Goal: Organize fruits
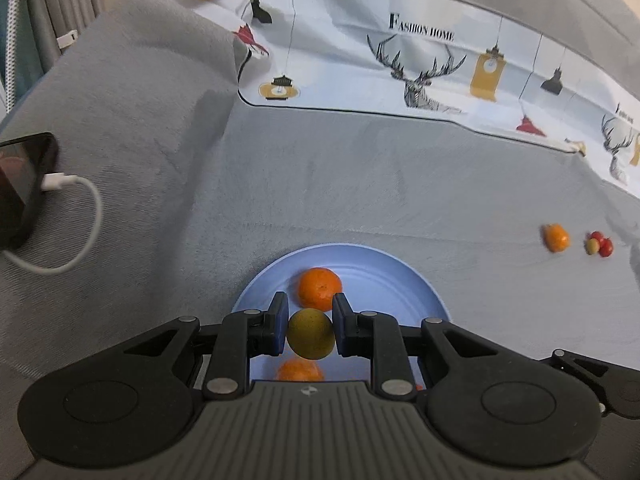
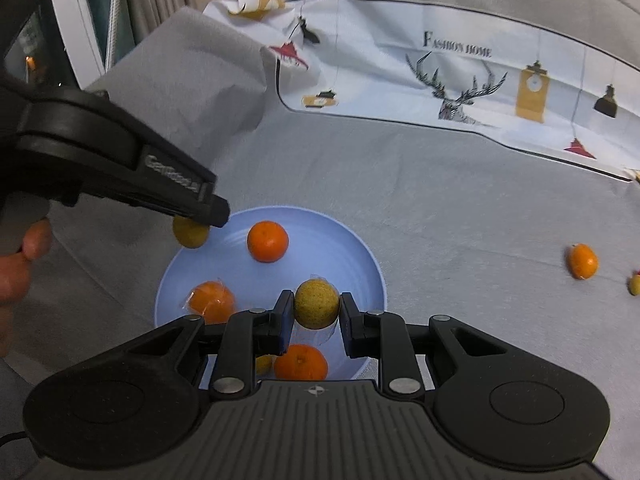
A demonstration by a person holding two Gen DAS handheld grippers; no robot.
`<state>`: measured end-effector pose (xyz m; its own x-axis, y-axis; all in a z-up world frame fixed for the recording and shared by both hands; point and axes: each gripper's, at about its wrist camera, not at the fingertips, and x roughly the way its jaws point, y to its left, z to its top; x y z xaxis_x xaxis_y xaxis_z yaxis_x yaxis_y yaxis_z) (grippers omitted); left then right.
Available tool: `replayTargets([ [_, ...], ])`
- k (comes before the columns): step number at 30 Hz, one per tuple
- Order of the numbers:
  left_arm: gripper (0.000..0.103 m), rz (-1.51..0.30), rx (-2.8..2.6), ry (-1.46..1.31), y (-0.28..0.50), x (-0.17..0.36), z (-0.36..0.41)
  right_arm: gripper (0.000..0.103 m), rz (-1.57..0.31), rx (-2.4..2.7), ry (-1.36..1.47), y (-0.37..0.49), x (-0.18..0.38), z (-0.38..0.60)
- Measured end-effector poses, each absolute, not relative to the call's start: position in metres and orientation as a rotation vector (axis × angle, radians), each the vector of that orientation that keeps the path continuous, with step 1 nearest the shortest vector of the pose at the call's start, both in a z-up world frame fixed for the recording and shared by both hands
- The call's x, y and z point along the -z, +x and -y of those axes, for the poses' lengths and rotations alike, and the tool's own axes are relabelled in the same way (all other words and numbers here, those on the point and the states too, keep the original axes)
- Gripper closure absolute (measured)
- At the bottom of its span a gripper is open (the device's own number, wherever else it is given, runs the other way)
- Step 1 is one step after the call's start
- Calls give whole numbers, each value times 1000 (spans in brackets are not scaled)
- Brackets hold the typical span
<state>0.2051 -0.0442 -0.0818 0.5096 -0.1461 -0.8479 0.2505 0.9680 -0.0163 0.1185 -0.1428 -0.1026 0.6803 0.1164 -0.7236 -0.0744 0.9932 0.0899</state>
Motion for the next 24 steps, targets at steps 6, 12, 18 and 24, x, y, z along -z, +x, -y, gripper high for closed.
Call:
replayTargets([
  [6, 77, -1033, 220, 159, 218, 102, 47, 78, -840, -124, 40, 132, 111, 140],
  [12, 2, -1003, 203, 155, 210, 93, 38, 43, -835, -144, 34, 135, 108, 138],
  [18, 1, -941, 195, 249, 168, 63, 32, 10, -842, -89, 60, 100, 87, 143],
  [24, 0, -967, 155, 213, 107, 41, 4, 3, -821, -32, 87, 37, 63, 144],
])
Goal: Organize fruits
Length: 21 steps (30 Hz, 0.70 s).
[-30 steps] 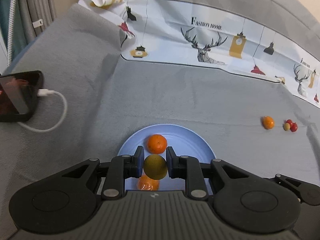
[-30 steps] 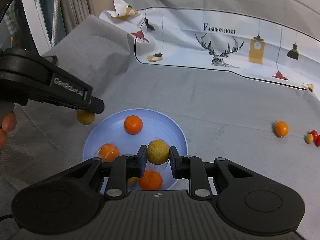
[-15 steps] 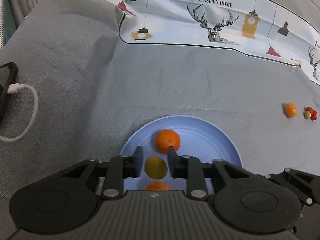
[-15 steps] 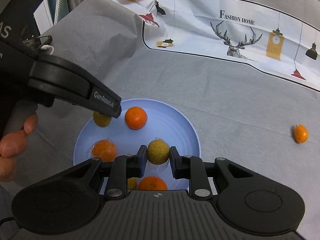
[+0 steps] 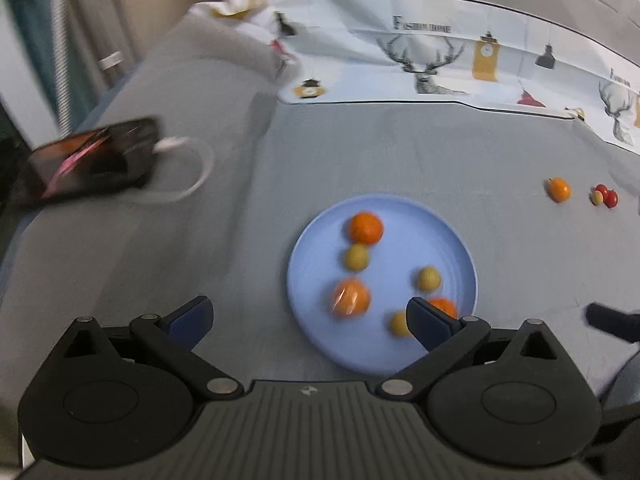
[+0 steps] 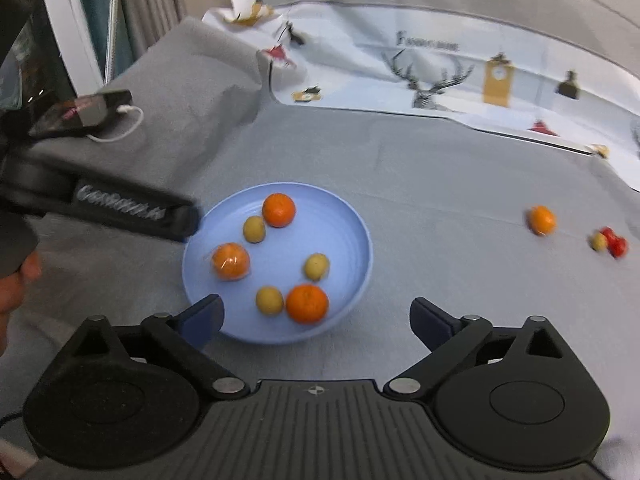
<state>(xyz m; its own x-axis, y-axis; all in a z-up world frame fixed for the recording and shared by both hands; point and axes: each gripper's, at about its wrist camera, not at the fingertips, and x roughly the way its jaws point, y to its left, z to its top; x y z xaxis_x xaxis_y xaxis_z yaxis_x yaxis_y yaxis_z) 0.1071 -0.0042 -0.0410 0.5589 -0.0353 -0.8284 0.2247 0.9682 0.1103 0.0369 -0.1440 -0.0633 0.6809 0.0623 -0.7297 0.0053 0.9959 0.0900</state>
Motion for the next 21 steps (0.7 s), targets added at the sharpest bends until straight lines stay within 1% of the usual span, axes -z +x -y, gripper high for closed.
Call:
replayTargets([
  [2, 0, -977, 138, 172, 88, 34, -7, 1, -779, 11, 98, 14, 53, 144],
  [4, 0, -987, 136, 137, 68, 28, -17, 1, -742, 25, 102, -5, 44, 144],
  [11, 0, -927, 127, 149, 15, 7, -26, 1, -664, 46, 66, -50, 20, 139],
  [21, 0, -822, 168, 190, -34, -16, -12, 1, -573, 53, 31, -101, 1, 134],
])
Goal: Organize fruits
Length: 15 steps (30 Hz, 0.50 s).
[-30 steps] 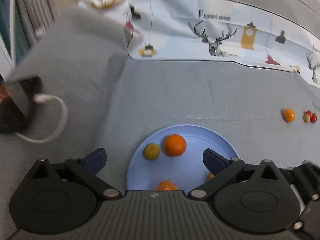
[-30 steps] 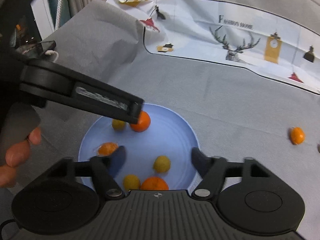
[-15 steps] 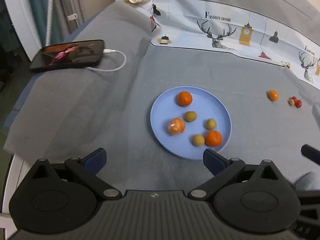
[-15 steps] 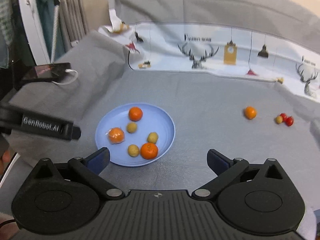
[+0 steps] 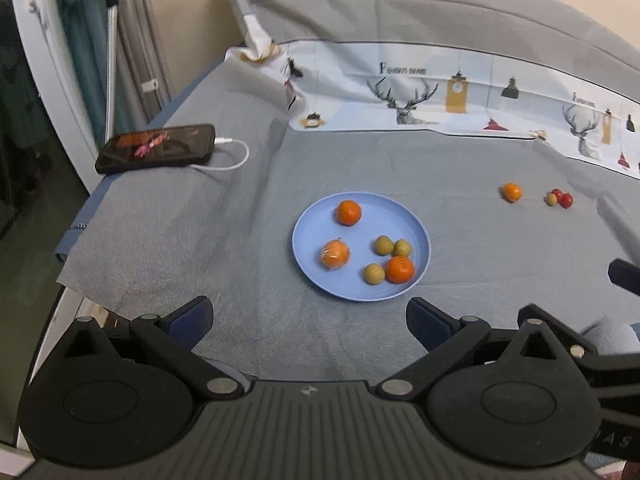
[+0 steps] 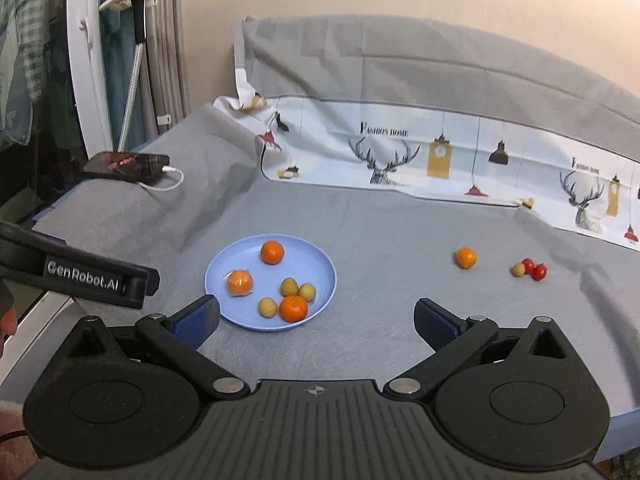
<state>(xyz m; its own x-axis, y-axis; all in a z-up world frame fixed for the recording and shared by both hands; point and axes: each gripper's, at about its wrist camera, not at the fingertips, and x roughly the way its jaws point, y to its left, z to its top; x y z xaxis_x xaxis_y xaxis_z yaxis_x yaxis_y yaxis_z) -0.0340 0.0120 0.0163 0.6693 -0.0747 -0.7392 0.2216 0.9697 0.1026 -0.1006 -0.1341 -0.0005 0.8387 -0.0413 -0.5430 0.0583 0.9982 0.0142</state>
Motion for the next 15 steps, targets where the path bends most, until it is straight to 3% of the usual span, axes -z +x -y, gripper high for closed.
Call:
replayTargets([
  [15, 0, -791, 172, 173, -51, -25, -18, 1, -523, 31, -9, -124, -10, 124],
])
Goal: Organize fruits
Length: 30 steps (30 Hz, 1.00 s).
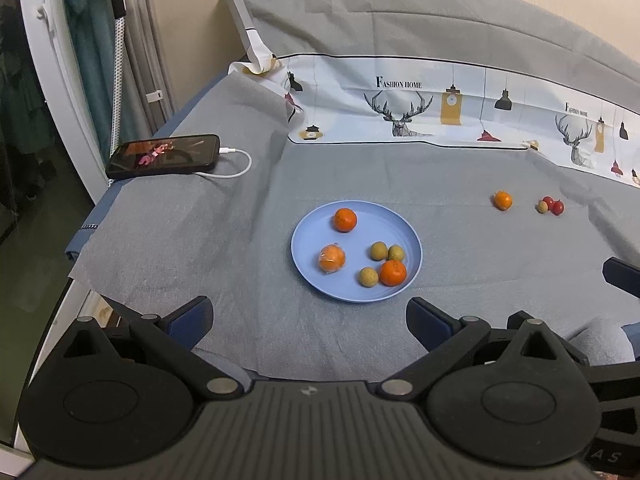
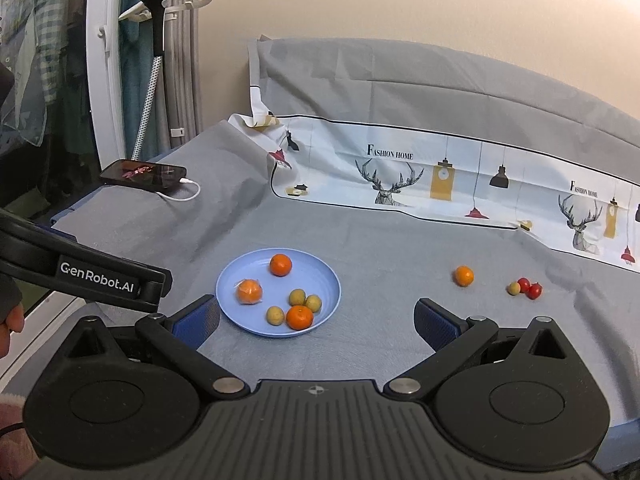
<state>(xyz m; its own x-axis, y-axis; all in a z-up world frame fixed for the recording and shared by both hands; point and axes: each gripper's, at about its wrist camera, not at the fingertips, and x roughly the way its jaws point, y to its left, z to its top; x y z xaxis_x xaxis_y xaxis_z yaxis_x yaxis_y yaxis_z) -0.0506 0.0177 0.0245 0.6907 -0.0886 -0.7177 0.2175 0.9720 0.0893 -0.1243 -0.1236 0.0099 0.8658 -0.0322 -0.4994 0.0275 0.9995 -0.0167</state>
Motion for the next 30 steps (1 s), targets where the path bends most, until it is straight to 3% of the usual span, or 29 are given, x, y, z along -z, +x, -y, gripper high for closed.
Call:
replayTargets([
  [30, 0, -818, 167, 161, -42, -16, -24, 1, -566, 25, -21, -116, -2, 121],
])
